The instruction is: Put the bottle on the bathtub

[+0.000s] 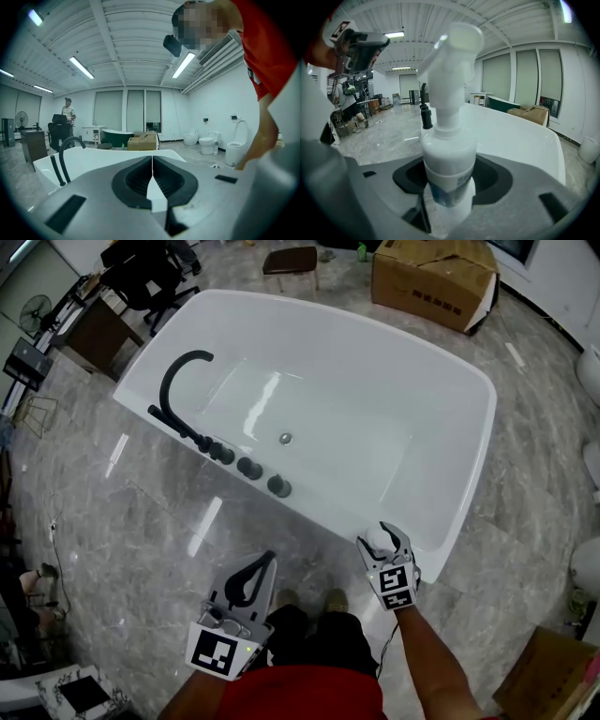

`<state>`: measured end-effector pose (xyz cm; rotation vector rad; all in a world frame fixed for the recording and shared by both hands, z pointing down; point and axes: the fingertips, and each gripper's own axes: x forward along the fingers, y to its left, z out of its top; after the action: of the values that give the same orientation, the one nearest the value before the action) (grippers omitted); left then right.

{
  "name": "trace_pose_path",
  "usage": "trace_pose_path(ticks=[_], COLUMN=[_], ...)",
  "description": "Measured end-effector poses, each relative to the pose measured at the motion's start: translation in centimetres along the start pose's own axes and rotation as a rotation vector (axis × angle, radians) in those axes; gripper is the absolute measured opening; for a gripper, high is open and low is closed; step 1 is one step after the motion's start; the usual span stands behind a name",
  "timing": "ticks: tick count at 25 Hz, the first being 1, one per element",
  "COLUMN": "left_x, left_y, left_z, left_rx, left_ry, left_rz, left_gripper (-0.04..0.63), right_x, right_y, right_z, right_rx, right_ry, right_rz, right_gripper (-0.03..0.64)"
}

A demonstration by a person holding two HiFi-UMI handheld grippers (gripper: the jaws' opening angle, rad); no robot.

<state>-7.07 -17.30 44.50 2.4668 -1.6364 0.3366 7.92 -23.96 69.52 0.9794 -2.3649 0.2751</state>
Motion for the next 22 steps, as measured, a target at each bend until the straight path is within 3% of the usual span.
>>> trace_pose_path(ticks=[6,8,14,22], left_x=[0.1,0.1,-0.1,-1.5], left_y=[0.2,0.0,-0.2,-0.4], left_z=[-0.6,-0.5,0.7,2.9], left_rx=[-0.003,-0.003,0.005,0.000], left_ry=[0.015,0.014,-0.032,-0.131], left_rz=[-0.013,-0.024,-0.066,-0.118], left_gripper=[0.011,0.011,0.011,0.011], right_x=[0.1,0.0,-2.9,-11.5], right_y=[-0.2,-0.2,-1.1,-0.6], right_z=[-0.1,-0.1,0.2,6.6], right_rx=[0.003,0.012,0.055,0.089], right_ry=[-0.015,-0.013,-0.006,-0.152], right_rz=[-0.005,-0.006,-0.079,-0.173], right_gripper=[0.256,0.306,0.336,0.320])
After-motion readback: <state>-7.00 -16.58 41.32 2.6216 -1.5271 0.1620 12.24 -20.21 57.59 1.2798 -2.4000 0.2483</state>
